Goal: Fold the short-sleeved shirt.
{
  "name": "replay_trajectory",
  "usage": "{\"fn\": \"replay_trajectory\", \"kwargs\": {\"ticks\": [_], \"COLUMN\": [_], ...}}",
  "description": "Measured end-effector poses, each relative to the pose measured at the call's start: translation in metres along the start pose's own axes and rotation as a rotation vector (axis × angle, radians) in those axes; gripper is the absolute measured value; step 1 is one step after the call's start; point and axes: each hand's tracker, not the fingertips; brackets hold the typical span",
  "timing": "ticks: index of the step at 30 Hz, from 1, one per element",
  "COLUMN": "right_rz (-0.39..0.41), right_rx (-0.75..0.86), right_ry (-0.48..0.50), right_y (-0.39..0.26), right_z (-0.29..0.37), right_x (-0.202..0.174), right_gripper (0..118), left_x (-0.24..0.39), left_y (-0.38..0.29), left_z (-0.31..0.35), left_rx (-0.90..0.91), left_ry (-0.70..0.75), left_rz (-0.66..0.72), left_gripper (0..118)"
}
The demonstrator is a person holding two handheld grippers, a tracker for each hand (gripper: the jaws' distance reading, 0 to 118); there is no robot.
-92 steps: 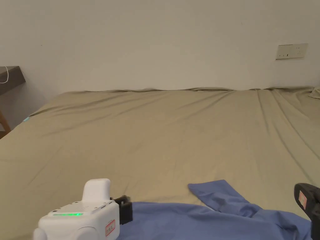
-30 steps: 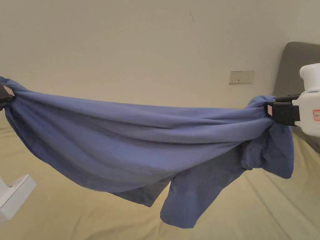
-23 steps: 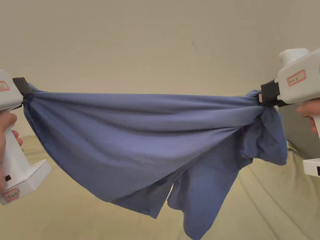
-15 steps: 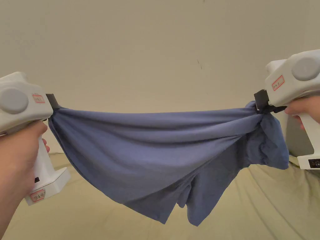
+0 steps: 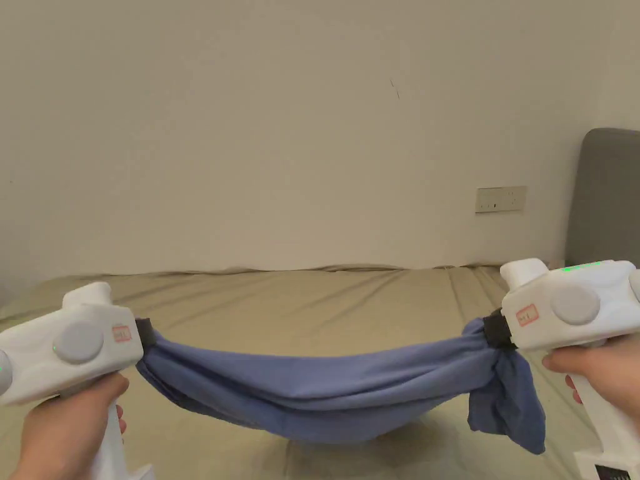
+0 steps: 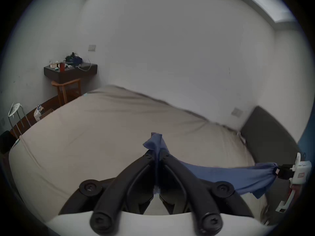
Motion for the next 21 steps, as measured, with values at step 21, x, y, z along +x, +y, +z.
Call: {"fn": "replay_trajectory", "kwargs": {"ticks": [21], "right_rz": [-0.184], "right_rx": [-0.310], "right_ry": [0.104], "right_y": [-0.296], "right_z": [0.080], "right_x": [-0.020], "right_gripper": [16], "left_x": [-0.148], "left_y": [-0.228], "left_z": [0.068], "left_rx": [-0.383], "left_ry": [-0.074], "left_rz": [0.103], "left_gripper": [2]}}
